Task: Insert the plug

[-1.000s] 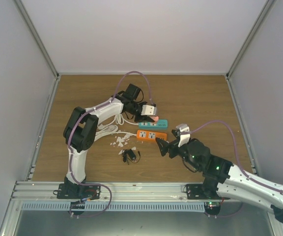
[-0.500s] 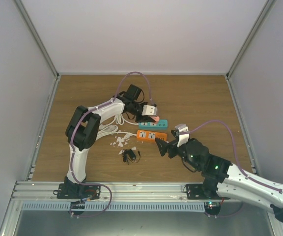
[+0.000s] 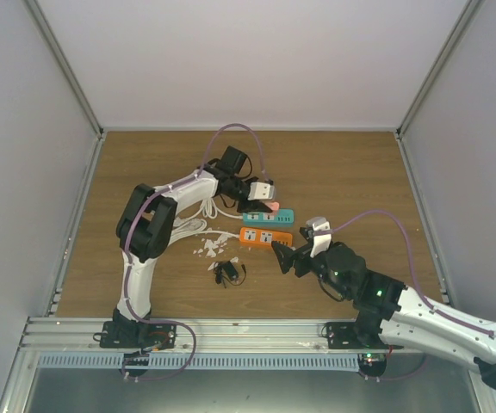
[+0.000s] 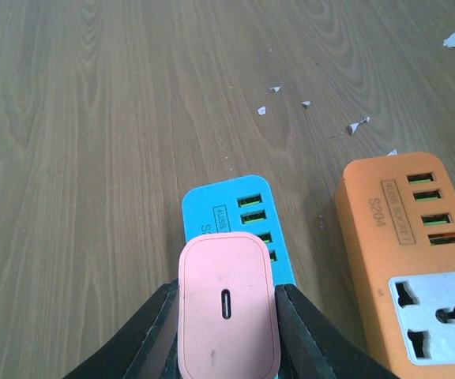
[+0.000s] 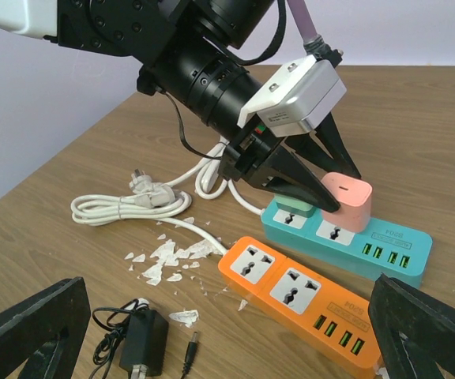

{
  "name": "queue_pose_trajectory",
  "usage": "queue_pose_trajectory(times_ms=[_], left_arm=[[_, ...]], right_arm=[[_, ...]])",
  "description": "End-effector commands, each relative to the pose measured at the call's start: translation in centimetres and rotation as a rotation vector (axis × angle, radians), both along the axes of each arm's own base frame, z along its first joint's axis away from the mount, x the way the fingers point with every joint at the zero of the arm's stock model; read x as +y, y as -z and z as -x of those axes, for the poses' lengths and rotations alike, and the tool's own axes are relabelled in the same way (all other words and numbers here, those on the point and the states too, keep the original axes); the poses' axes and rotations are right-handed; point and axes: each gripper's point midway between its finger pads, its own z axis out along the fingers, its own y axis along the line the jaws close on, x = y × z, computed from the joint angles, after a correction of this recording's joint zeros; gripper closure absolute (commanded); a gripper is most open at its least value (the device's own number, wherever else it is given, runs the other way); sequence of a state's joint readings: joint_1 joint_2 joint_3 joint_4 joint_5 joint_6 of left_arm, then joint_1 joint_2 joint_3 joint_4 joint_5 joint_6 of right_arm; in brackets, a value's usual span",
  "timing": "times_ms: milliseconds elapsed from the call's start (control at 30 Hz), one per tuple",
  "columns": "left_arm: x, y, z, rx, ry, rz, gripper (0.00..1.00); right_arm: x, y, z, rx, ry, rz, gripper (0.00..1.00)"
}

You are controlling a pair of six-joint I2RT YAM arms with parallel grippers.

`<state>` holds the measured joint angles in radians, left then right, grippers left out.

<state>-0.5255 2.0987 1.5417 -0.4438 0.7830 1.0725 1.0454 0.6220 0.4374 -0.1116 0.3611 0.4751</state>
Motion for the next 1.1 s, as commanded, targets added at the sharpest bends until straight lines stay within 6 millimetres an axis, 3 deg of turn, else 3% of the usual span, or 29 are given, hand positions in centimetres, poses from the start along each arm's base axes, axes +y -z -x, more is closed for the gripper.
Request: queue_pose_trajectory(times_ms=[0,233,1067], left_arm=[[0.8,0.9,0.0,0.047,0.006,-0.009,1.0],[1.6,1.1,-0.1,0.063,-0.003,-0.017,1.0],[0.6,2.2,-1.0,0.102,-0.033,0.012,1.0]], right_arm=[[0.2,-0.2,0.1,-0.015,-0.004,-0.002,0.01],[0.2,-0.1,0.1,-0.014,-0.007,-0.001,0.0],[0.4,0.1,0.1,-0.009,-0.01,0.009,0.0]])
